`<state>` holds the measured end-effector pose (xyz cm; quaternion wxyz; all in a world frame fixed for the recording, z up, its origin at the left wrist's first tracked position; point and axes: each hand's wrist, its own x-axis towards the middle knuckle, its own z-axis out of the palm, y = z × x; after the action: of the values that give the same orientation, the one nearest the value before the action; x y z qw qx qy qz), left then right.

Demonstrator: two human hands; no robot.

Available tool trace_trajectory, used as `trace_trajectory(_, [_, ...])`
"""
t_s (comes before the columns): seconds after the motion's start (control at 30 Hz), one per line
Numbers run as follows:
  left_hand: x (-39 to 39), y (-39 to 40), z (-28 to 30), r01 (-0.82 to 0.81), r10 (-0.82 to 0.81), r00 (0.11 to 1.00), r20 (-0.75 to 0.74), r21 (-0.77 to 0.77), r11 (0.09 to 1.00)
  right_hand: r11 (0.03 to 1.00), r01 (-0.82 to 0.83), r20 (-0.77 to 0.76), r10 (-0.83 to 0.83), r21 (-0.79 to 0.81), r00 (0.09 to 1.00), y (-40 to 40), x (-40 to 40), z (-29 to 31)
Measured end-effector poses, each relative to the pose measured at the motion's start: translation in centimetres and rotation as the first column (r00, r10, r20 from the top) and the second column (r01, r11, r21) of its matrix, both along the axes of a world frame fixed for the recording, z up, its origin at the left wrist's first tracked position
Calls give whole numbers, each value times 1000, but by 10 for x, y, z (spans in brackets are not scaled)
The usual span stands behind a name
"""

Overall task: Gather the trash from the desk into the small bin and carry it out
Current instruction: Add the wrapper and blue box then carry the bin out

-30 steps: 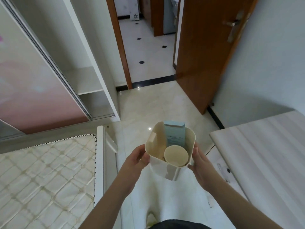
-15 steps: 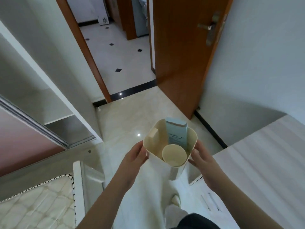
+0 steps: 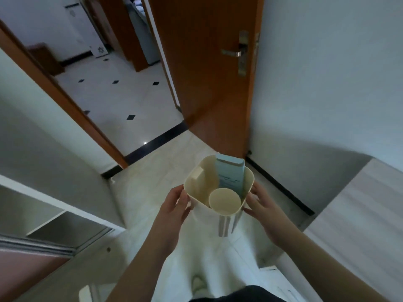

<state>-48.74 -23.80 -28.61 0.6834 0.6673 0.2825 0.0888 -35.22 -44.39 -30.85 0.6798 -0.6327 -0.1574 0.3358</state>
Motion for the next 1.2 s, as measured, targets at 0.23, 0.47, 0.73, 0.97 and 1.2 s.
trace_trajectory(0.23, [86, 61, -14, 146, -149, 988, -44, -63, 987, 988, 129, -10, -130, -81, 991, 47, 56, -15])
trace_trajectory(0.47, [172, 149, -19, 306, -311, 950, -24, -121, 944, 946, 298, 2, -301, -126, 954, 123, 110, -4])
trace_trajectory(0.73, [303, 139, 2, 568, -573, 819, -44, -91, 818, 806, 584, 56, -581, -100, 812, 104, 147, 9])
trace_trajectory(0.97, [397, 48, -4, 663, -674, 739, -6, -176, 728, 626, 778, 98, -772, -55, 628, 40, 170, 2])
trace_trajectory(1.2, [452, -49, -20, 779, -792, 605, -78, -146, 610, 456, 889, 84, -885, -41, 458, -42, 197, -5])
